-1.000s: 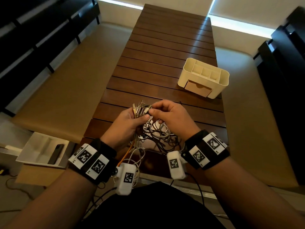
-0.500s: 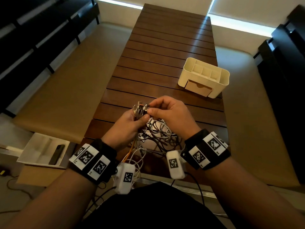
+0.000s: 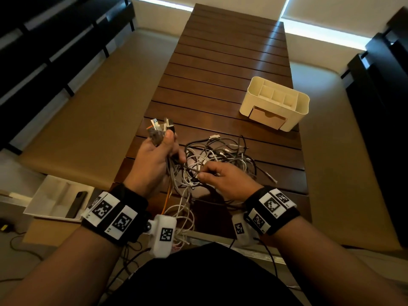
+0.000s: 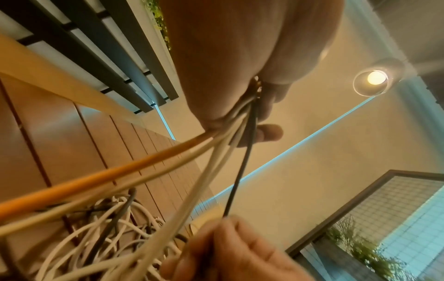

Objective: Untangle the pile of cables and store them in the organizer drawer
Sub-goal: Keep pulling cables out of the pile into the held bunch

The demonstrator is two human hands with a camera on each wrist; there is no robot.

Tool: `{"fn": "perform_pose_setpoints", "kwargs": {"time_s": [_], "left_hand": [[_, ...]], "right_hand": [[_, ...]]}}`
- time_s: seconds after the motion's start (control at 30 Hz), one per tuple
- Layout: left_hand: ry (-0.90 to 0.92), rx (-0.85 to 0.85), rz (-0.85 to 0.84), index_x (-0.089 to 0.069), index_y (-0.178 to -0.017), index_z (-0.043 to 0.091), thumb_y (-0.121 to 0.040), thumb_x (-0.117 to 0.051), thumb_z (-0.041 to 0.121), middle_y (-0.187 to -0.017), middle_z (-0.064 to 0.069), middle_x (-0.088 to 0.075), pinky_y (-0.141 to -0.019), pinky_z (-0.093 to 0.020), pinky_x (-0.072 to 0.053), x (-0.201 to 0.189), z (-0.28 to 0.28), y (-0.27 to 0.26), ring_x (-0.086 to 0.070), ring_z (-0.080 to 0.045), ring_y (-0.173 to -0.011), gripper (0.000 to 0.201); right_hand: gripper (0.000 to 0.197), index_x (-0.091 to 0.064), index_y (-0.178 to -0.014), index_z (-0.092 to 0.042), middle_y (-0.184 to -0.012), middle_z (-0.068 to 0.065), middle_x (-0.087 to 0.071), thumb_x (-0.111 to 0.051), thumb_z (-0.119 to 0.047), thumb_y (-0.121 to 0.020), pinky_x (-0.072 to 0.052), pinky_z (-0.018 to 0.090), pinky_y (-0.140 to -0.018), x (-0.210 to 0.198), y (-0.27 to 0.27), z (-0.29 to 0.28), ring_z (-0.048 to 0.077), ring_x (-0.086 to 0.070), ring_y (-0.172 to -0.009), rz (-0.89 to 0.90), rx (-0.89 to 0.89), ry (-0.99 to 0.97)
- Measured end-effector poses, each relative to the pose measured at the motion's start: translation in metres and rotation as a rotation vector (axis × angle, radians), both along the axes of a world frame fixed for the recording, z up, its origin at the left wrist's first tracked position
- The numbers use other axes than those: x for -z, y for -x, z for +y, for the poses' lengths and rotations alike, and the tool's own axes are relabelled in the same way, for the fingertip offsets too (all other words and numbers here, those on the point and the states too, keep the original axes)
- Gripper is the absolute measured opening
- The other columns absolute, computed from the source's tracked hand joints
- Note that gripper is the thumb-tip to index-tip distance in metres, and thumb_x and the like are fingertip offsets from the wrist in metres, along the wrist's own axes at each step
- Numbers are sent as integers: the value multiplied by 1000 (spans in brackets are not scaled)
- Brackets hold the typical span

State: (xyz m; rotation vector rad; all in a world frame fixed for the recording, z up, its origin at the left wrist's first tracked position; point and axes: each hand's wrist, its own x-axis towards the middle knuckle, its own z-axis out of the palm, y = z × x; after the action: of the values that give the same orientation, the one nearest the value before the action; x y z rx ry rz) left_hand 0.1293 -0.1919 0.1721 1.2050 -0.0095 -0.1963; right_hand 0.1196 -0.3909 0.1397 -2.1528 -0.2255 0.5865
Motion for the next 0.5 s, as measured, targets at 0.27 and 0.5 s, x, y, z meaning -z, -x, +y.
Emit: {"fn": "perform_pose_setpoints", "kwargs": {"time_s": [0.27,0.5], "left_hand": [[-58,-4,19,-51,-80,20,-101,-52,36,-59,6,-35,-47,-23,-33,2,9,0,-34,-10,-47,27],[-400,215,-85,-57,-80,-1,-87,-70,30,-58,7,-39,-48,-23,-30,-4,-4,9,-32,-9,-49,35]], "right_hand": [[12,-66,-105,-30,-99,-16,-63,-55,-33,-101,-42,19,-73,-1,-8,-21,-2,-58,-91,-104,159,59],[6,-70,-98,-19,-92,-7,-66,-66,-19,-94,-51,23,-74,-37,-10,3,8,-62,-86,-484,139,-117]]}}
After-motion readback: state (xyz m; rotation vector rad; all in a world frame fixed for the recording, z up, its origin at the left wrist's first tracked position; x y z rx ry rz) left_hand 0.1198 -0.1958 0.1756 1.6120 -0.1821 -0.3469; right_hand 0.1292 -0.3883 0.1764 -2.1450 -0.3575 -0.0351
